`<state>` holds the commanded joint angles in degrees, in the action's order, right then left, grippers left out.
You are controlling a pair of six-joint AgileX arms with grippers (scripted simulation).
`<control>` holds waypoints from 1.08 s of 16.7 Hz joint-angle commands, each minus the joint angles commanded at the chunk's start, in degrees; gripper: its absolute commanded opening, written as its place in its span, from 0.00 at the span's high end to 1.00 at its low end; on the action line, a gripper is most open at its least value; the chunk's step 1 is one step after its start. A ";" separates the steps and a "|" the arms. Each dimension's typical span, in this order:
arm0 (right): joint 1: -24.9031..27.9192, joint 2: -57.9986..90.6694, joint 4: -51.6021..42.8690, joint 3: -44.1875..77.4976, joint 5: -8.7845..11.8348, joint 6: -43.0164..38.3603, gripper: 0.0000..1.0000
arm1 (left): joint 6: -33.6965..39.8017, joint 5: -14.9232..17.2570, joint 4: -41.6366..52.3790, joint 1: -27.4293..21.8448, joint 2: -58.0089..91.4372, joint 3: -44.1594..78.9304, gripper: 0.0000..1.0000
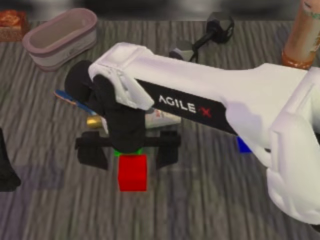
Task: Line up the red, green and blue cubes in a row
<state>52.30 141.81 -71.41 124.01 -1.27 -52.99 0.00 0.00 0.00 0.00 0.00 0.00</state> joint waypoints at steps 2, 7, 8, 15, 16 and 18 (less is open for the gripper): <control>0.14 -0.13 -5.21 4.77 0.04 -0.07 0.00 | 0.00 0.00 0.00 0.00 0.00 0.00 0.00; 0.32 -0.61 -11.08 10.38 0.08 0.05 0.00 | 0.00 0.00 0.00 0.00 0.00 0.00 0.00; 0.32 -0.61 -11.08 10.38 0.08 0.05 0.00 | 0.00 0.00 0.00 0.00 0.00 0.00 0.00; -3.32 -9.07 -5.81 2.90 -2.44 4.57 0.00 | 1.52 -0.06 4.64 -2.06 6.98 6.92 0.00; -4.68 -12.63 -3.86 -0.11 -3.28 6.19 0.00 | 2.06 -0.04 6.40 -2.87 9.80 9.65 0.00; -7.93 -21.50 0.69 -7.29 -4.94 9.86 0.00 | 3.35 0.01 10.69 -4.83 17.05 16.22 0.00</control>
<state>44.38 120.32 -70.72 116.72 -6.22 -43.12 3.35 0.01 10.69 -4.83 17.05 16.22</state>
